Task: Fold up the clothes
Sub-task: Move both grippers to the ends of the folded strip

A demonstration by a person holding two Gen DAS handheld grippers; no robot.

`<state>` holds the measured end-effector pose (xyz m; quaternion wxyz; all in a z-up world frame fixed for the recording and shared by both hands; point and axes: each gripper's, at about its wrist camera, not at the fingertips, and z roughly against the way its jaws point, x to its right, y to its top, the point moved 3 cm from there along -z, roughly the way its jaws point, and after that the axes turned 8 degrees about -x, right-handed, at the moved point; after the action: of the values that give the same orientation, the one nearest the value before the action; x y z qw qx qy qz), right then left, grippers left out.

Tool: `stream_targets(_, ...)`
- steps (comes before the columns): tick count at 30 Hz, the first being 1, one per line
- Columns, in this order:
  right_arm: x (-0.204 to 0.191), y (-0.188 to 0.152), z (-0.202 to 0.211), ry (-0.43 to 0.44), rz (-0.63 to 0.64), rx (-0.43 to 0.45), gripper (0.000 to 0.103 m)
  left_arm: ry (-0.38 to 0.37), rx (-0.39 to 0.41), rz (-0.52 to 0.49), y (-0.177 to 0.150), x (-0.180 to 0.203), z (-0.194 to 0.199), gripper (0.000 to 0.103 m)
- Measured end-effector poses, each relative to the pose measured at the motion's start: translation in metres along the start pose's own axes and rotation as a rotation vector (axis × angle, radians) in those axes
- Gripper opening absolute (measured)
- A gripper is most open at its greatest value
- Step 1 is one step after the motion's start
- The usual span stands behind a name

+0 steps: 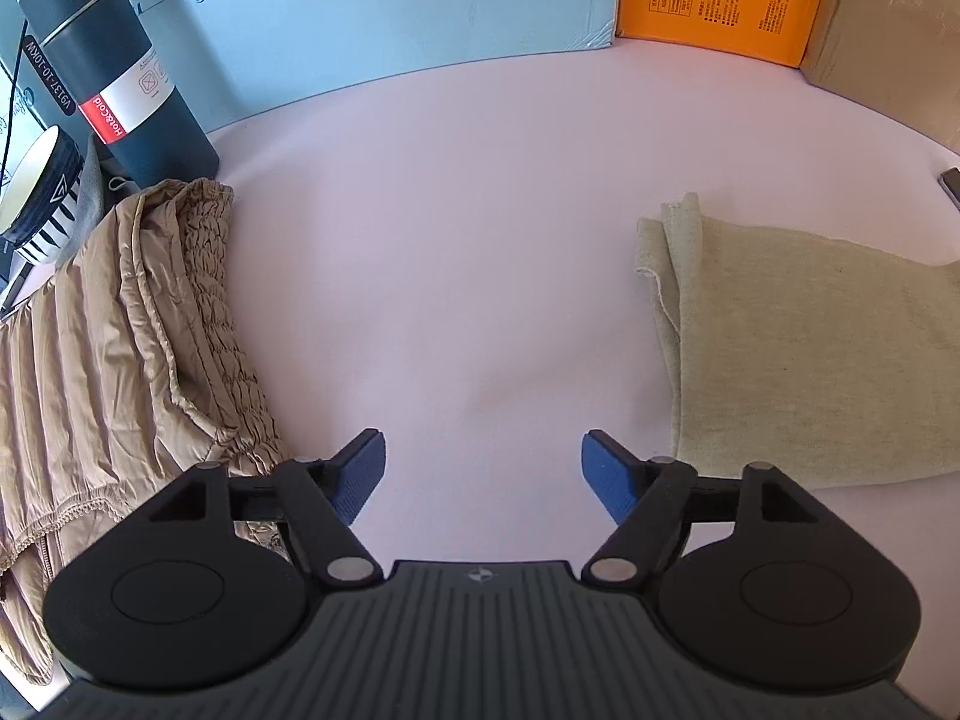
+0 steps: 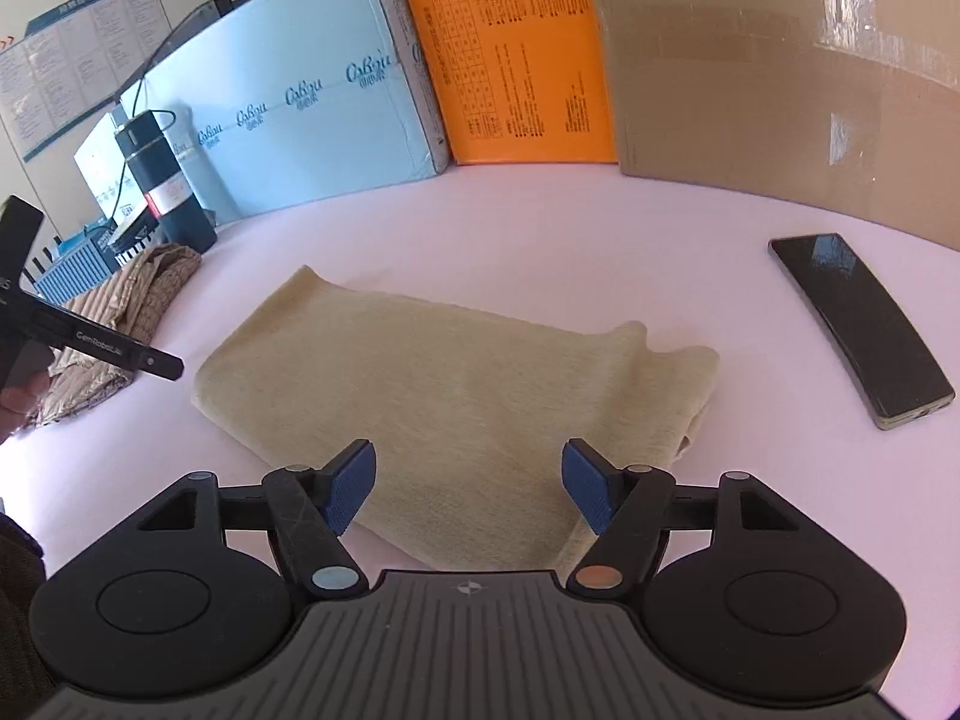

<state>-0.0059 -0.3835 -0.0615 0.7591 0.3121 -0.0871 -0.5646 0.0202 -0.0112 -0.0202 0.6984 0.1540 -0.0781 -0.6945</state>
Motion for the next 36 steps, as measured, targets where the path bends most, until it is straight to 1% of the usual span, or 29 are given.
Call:
stream_targets(1, 0.005, 0.000, -0.002, -0.040, -0.020, -0.007, 0.066, 0.006, 0.006, 0.000, 0.000, -0.001, 0.001, 0.076)
stream_targets(2, 0.012, -0.001, 0.001, -0.094, -0.055, 0.008, 0.066, 0.010, 0.015, 0.010, -0.001, -0.005, 0.003, 0.078)
stream_targets(3, 0.020, -0.003, 0.007, -0.128, -0.090, 0.033, 0.067, 0.012, 0.026, 0.026, -0.002, -0.010, 0.004, 0.079)
stream_targets(4, 0.028, -0.004, 0.015, -0.135, -0.125, 0.070, 0.074, 0.014, 0.037, 0.042, -0.003, -0.015, 0.005, 0.081)
stream_targets(5, 0.036, -0.006, 0.024, -0.141, -0.159, 0.107, 0.088, 0.016, 0.047, 0.057, -0.005, -0.020, 0.006, 0.081)
stream_targets(6, 0.043, -0.008, 0.030, -0.141, -0.188, 0.125, 0.093, 0.000, 0.053, 0.076, -0.005, -0.025, 0.006, 0.081)
stream_targets(7, 0.051, -0.010, 0.033, -0.132, -0.207, 0.118, 0.096, -0.024, 0.055, 0.096, -0.006, -0.028, 0.006, 0.081)
stream_targets(8, 0.058, -0.013, 0.035, -0.112, -0.233, 0.107, 0.096, -0.054, 0.058, 0.114, -0.006, -0.030, 0.005, 0.081)
stream_targets(10, 0.072, -0.020, 0.035, -0.042, -0.303, 0.079, 0.096, -0.122, 0.066, 0.148, -0.005, -0.031, 0.004, 0.081)
stream_targets(12, 0.077, -0.025, 0.033, 0.018, -0.342, 0.071, 0.096, -0.183, 0.072, 0.174, -0.003, -0.031, 0.003, 0.082)
stream_targets(14, 0.078, -0.029, 0.030, 0.075, -0.369, 0.071, 0.096, -0.244, 0.079, 0.178, 0.000, -0.023, 0.004, 0.082)
stream_targets(15, 0.079, -0.031, 0.028, 0.103, -0.382, 0.072, 0.096, -0.273, 0.082, 0.170, 0.001, -0.019, 0.005, 0.082)
stream_targets(17, 0.080, -0.035, 0.025, 0.159, -0.409, 0.072, 0.103, -0.319, 0.081, 0.131, 0.004, -0.008, 0.004, 0.083)
stream_targets(18, 0.081, -0.037, 0.024, 0.187, -0.422, 0.072, 0.103, -0.332, 0.077, 0.103, 0.006, -0.002, 0.003, 0.083)
stream_targets(21, 0.082, -0.041, 0.019, 0.260, -0.447, 0.074, 0.103, -0.314, 0.074, 0.005, 0.014, 0.018, -0.003, 0.083)
stream_targets(24, 0.080, -0.029, 0.012, 0.253, -0.392, 0.070, 0.103, -0.298, 0.053, -0.056, 0.024, 0.031, -0.015, 0.083)
stream_targets(27, 0.078, -0.013, 0.001, 0.249, -0.333, 0.051, 0.103, -0.316, 0.047, -0.080, 0.037, 0.040, -0.024, 0.083)
stream_targets(30, 0.078, 0.004, -0.008, 0.259, -0.313, 0.032, 0.103, -0.322, 0.032, -0.094, 0.050, 0.049, -0.035, 0.083)
stream_targets(32, 0.079, 0.014, -0.014, 0.276, -0.307, 0.018, 0.103, -0.326, 0.035, -0.110, 0.058, 0.055, -0.040, 0.085)
stream_targets(34, 0.081, 0.022, -0.020, 0.296, -0.293, 0.005, 0.103, -0.328, 0.039, -0.125, 0.065, 0.060, -0.044, 0.091)
stream_targets(36, 0.082, 0.029, -0.025, 0.315, -0.278, -0.007, 0.103, -0.322, 0.043, -0.143, 0.070, 0.065, -0.047, 0.091)
